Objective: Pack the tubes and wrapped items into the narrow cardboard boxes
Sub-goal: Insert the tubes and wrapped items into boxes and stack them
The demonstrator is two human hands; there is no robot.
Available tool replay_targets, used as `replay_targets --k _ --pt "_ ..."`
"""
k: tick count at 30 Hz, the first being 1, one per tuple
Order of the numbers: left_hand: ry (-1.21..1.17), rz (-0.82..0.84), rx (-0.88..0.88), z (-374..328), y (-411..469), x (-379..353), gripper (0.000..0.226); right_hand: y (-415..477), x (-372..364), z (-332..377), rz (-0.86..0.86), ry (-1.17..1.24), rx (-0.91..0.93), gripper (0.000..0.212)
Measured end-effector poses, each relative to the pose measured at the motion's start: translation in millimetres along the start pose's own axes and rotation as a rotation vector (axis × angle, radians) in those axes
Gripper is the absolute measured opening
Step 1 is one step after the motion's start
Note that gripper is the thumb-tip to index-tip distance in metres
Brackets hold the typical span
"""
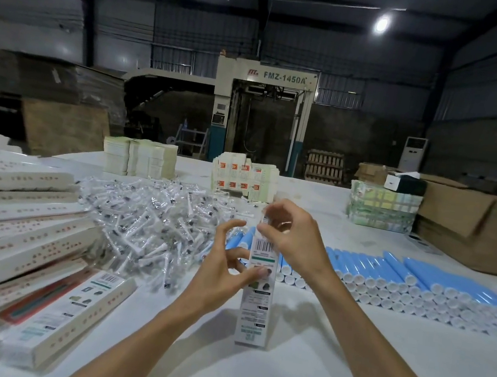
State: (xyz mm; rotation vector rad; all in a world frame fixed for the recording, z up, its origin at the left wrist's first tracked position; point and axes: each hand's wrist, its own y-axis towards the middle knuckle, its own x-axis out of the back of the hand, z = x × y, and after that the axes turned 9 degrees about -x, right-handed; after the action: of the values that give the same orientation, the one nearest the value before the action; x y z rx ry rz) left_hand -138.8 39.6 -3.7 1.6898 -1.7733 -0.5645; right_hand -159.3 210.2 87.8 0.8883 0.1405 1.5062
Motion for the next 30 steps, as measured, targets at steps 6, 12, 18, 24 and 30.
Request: replay_targets --k 6,12,18,24,30 --pt "-0.007 -0.005 -0.02 3.1 0.5 0.2 0.089 -6.9 -6.8 -8.9 -0.002 -0.096 0.013 0.007" --pt "-0.037 -0.005 0.024 0.2 -1.3 2.0 0.081 -22.2 -6.3 -28.0 -0.023 0.005 0.003 0.018" --pt "-0.084 -0.004 0.067 -4.2 -2.5 -0.7 0.072 -45.5 -2.2 -56.1 0.02 0.314 -0.142 0.031" --pt "-0.12 -0.022 0.087 -5.1 -3.3 -6.0 0.075 -49.3 -12.2 -55.4 0.079 0.422 -0.109 0.037" --pt "-0.138 0.044 0.127 -11.2 14.0 -23.2 0.064 -46.4 -3.3 -64.3 -0.003 0.517 -0.188 0.027"
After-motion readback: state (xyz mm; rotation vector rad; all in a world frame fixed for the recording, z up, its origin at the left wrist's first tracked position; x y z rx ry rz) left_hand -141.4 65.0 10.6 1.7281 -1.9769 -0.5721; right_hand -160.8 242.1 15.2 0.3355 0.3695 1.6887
